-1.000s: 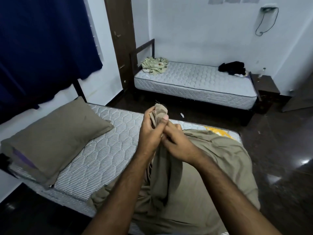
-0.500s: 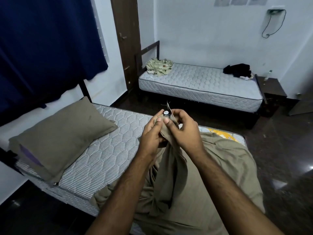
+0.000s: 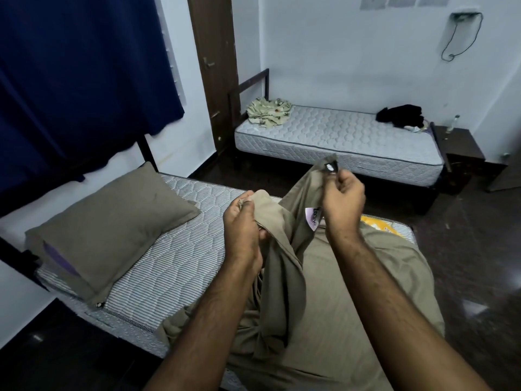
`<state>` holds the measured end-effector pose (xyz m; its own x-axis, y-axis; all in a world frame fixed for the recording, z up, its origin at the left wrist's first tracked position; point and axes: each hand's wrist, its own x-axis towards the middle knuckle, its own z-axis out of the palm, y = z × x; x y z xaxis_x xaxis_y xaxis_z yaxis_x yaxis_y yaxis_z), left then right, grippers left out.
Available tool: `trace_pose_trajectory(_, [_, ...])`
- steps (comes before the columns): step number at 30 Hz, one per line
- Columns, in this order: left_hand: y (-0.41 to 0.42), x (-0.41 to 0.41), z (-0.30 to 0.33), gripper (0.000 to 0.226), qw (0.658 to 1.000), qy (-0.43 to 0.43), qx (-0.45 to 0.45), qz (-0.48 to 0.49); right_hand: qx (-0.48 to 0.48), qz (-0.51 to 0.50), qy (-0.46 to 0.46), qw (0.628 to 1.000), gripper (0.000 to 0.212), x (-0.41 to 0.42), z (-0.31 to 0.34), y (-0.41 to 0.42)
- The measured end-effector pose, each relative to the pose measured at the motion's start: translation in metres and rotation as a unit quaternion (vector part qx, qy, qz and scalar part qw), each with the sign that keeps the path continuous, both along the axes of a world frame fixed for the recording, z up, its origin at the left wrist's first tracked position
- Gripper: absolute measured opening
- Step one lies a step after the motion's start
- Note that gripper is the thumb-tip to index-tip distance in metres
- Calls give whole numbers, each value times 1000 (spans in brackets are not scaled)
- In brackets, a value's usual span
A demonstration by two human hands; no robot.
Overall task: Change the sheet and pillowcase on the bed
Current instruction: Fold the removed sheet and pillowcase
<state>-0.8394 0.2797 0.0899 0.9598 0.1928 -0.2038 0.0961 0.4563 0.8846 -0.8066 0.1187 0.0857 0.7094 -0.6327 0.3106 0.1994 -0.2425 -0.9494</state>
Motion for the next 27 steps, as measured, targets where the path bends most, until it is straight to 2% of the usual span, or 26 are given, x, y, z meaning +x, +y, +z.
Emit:
trace_pose_trajectory(2, [1, 0, 3, 28, 1000, -2, -2, 9, -24, -20, -10, 999, 16, -7, 6, 3])
trace_pose_trajectory(4, [-2, -3, 7, 27, 1000, -7, -2, 5, -49, 26, -25, 998, 28, -14, 10, 15])
trace_pose_trajectory(6, [-8, -5, 11, 26, 1000, -13, 3, -7, -71, 132, -41, 988, 40, -21, 10, 26])
trace_pose_trajectory(8, [-12, -6, 13, 25, 1000, -13, -4, -11, -128, 252, -48, 958, 38, -28, 7, 33])
trace_pose_trajectory(10, [-13, -7, 15, 25, 999, -9, -26, -17, -199, 312, -50, 928, 36, -33, 2, 37])
trace_pose_trajectory(12, [-14, -7, 16, 27, 998, -4, -52, -26, -225, 299, -46, 926, 35, -37, -2, 40])
trace_pose_trajectory(17, [-19, -13, 17, 32, 992, 12, -107, -66, -240, 170, -51, 954, 23, -36, -2, 41])
trace_pose_trajectory(19, [-20, -14, 16, 32, 991, 6, -113, -69, -271, 154, -65, 948, 20, -37, -1, 39])
trace_pose_trajectory(23, [-15, -14, 17, 25, 992, -10, -109, -60, -381, 200, -36, 902, 34, -37, -6, 40])
trace_pose_trajectory(27, [-8, -13, 13, 26, 996, -29, -70, -51, -388, 283, 23, 877, 46, -33, -7, 43])
